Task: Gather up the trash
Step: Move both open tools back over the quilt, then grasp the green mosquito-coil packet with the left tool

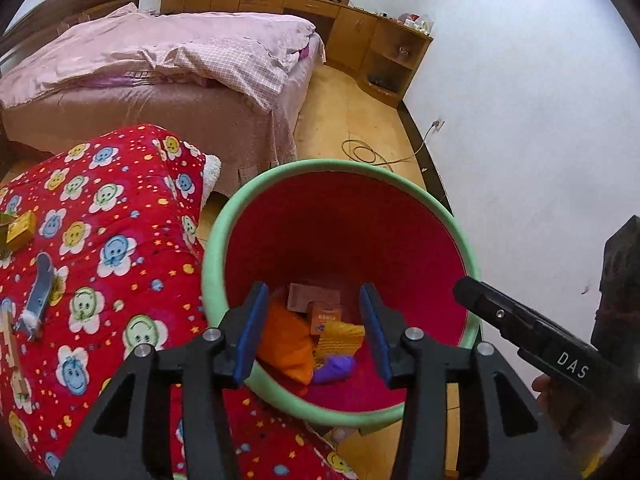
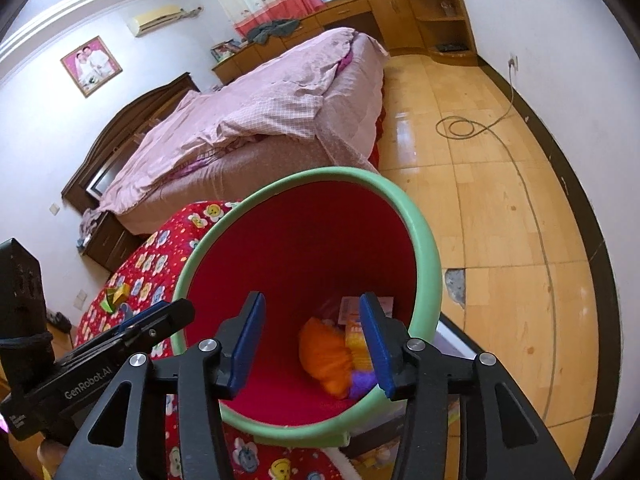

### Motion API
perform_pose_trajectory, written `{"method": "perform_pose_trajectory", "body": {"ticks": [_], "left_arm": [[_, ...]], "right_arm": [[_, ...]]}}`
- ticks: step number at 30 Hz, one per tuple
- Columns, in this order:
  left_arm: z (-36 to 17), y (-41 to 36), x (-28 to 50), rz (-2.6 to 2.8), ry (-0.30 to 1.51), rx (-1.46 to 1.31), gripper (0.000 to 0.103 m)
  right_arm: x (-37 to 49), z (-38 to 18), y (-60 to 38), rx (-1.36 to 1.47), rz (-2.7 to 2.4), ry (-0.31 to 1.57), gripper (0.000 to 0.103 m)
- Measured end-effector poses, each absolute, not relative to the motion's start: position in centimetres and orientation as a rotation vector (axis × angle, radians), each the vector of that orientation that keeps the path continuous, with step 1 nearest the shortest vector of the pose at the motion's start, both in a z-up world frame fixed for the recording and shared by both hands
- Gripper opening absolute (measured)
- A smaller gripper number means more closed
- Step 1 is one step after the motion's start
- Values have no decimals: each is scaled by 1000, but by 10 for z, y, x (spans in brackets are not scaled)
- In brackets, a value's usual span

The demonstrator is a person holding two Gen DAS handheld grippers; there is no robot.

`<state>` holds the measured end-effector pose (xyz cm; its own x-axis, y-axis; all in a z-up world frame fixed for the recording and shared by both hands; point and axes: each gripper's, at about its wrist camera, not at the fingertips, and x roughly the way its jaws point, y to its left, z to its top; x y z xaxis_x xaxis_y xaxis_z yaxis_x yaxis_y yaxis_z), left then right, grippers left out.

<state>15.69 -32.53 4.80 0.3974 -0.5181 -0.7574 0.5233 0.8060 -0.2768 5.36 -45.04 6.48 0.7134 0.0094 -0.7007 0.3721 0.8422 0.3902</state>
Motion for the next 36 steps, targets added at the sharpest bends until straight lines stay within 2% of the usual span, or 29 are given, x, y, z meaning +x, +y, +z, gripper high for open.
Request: {"method": "perform_pose_trajectory", "body": {"ticks": [16,22,36], "left_arm": [[90,-242,154,-549,871,-47,47],[100,-199,165,-461,840,-56,51],[99,-102,223,-284,807,-38,53]], "right_arm": [[54,102,-399,482,-168,695,58],[71,111,-367,442,-127,696,58],[126,101,-308,411,-28,746,59]]}}
